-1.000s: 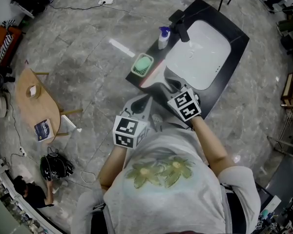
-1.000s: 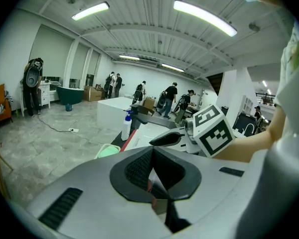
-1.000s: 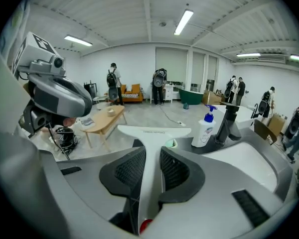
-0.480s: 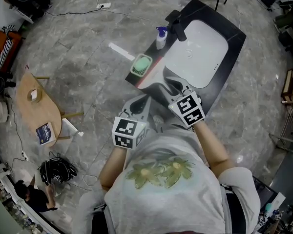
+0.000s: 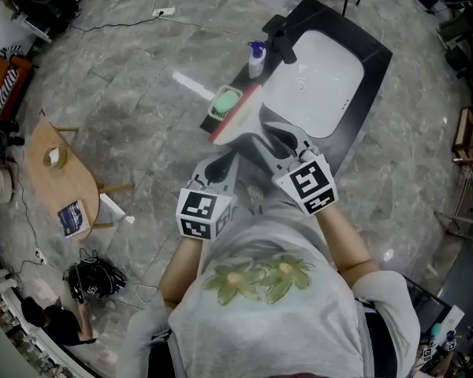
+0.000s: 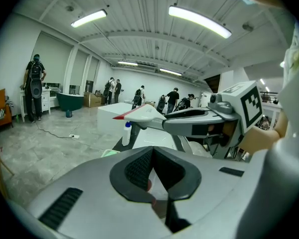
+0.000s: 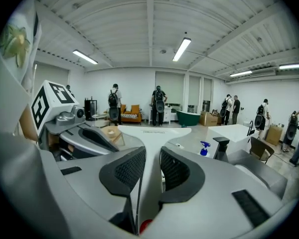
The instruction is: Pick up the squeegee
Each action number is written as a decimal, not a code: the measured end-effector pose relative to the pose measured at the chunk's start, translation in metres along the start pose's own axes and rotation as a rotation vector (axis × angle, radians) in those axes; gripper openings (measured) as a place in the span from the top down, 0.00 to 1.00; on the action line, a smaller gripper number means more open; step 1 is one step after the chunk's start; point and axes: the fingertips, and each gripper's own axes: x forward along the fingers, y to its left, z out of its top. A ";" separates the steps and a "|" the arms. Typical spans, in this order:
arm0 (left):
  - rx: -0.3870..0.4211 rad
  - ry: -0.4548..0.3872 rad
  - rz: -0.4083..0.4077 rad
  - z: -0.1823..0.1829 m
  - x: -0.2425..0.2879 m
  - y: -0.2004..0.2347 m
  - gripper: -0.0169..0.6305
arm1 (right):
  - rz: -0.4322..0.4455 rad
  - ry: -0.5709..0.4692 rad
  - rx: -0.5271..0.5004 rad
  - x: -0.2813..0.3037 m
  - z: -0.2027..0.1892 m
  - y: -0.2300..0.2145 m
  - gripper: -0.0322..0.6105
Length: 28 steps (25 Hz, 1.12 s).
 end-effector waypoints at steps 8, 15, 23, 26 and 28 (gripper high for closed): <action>0.006 -0.021 0.009 0.001 -0.010 -0.003 0.96 | -0.022 -0.043 -0.009 -0.019 0.013 0.007 0.79; 0.005 -0.019 0.005 -0.005 -0.020 -0.009 0.96 | -0.018 -0.040 -0.013 -0.027 0.011 0.018 0.79; -0.006 -0.014 0.007 -0.012 -0.023 -0.009 0.96 | -0.018 -0.027 -0.008 -0.030 0.006 0.022 0.79; -0.011 -0.011 0.005 -0.016 -0.022 -0.009 0.96 | -0.019 -0.021 -0.004 -0.030 0.002 0.022 0.79; -0.012 -0.011 0.003 -0.018 -0.022 -0.011 0.96 | -0.021 -0.018 -0.002 -0.031 0.000 0.022 0.79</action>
